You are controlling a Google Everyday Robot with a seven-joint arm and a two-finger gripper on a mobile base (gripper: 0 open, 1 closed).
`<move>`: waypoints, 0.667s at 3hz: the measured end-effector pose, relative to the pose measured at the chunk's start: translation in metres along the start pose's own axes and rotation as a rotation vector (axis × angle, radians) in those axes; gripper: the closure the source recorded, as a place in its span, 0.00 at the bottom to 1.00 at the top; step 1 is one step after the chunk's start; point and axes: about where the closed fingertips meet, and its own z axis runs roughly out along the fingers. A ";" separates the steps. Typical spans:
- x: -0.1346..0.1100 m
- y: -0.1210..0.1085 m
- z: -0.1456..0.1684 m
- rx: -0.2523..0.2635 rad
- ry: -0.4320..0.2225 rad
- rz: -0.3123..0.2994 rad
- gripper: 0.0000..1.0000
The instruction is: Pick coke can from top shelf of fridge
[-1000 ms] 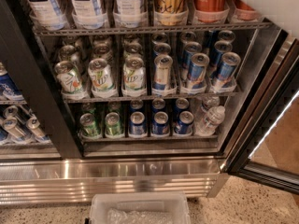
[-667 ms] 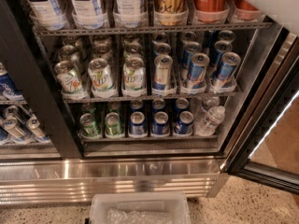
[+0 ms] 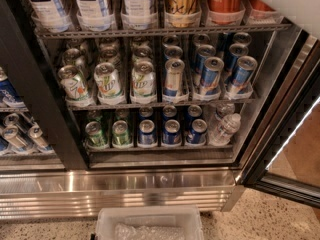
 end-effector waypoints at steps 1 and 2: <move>0.000 0.000 0.000 0.000 0.000 0.000 0.34; 0.000 0.000 0.000 0.000 0.000 0.000 0.11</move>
Offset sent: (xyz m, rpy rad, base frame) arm 0.0000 0.0000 0.0000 0.0000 0.0000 0.0000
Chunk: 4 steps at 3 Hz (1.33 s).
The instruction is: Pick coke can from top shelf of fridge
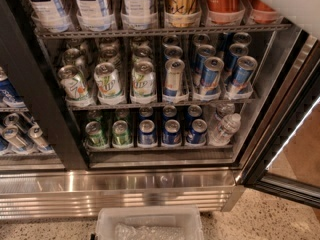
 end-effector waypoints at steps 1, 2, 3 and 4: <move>0.001 0.000 -0.012 0.004 -0.010 -0.011 0.00; 0.003 0.002 -0.019 -0.002 -0.018 -0.007 0.00; 0.004 0.000 -0.021 0.019 -0.035 0.022 0.00; 0.001 -0.013 -0.012 0.072 -0.033 0.084 0.19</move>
Offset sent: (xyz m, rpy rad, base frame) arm -0.0116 0.0076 0.0045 -0.0321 -0.0046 0.0070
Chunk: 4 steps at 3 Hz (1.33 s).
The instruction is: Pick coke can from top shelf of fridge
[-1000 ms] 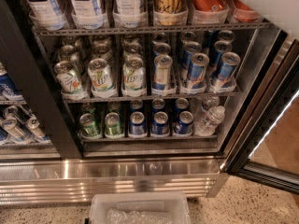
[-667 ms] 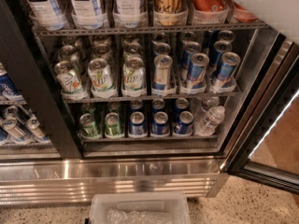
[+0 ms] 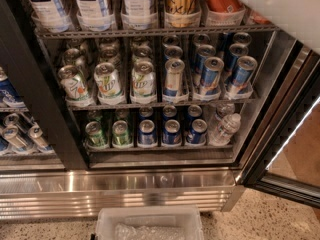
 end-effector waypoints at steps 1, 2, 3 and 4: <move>-0.005 -0.010 0.006 0.037 0.005 0.046 0.42; -0.007 -0.016 0.010 0.055 0.007 0.068 0.40; -0.007 -0.016 0.010 0.055 0.007 0.068 0.37; -0.006 -0.017 0.015 0.055 0.003 0.071 0.24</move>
Offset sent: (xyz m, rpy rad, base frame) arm 0.0052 -0.0286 -0.0016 0.0888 -0.0312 -0.1285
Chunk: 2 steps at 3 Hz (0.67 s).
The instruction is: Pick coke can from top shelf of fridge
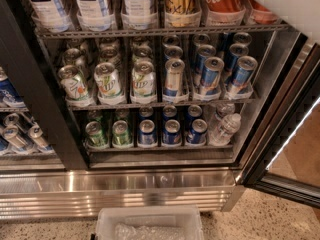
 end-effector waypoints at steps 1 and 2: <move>0.003 0.002 0.005 -0.005 0.003 0.003 0.31; 0.003 0.002 0.005 -0.005 0.003 0.003 0.39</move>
Offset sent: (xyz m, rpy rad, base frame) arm 0.0183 -0.0041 -0.0161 0.0576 -0.0206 -0.0152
